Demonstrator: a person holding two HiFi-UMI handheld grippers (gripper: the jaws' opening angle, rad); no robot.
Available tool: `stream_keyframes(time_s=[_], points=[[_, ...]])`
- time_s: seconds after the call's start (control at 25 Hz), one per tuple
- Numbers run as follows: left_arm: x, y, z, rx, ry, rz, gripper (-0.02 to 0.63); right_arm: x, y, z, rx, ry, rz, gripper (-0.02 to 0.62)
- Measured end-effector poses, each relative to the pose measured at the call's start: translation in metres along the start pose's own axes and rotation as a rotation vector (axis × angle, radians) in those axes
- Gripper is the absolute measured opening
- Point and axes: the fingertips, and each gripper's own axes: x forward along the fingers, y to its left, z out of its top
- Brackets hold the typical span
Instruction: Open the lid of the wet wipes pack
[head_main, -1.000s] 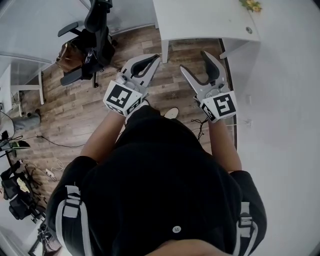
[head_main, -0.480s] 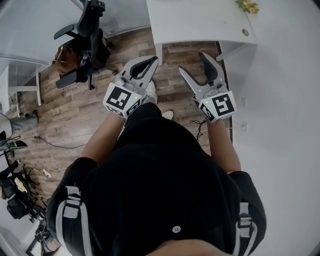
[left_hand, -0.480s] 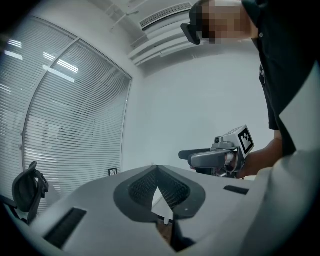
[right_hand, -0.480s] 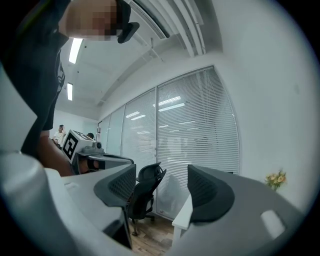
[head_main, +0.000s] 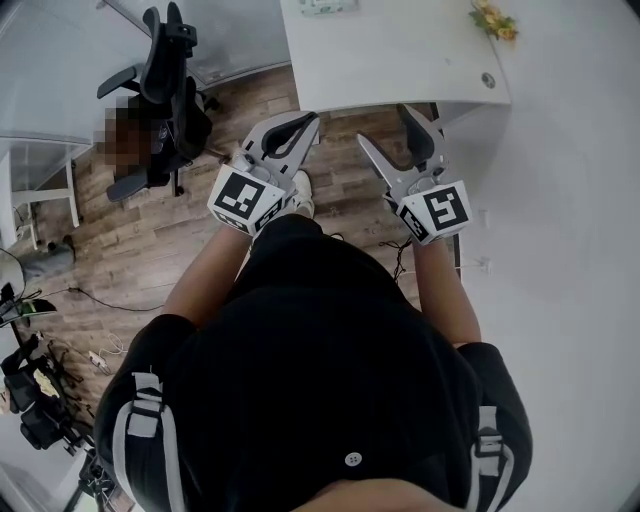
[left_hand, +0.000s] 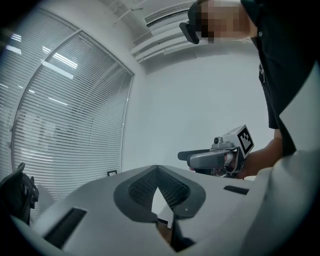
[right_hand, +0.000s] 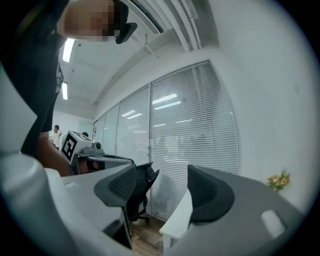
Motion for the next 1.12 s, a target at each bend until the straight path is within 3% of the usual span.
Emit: stream_keyframes(time_s=[0.56,1.12], points=[[0.067,0.117,0.019,-0.007,-0.009,-0.058,0.008,0.120,-0.062,0.006,-0.014,0.043,-0.026,0.319],[0.102,0.214,0.006,-0.045,-0.008,-0.062,0.008,0.212,-0.097,-0.009,-0.026,0.102,-0.032,0.319]])
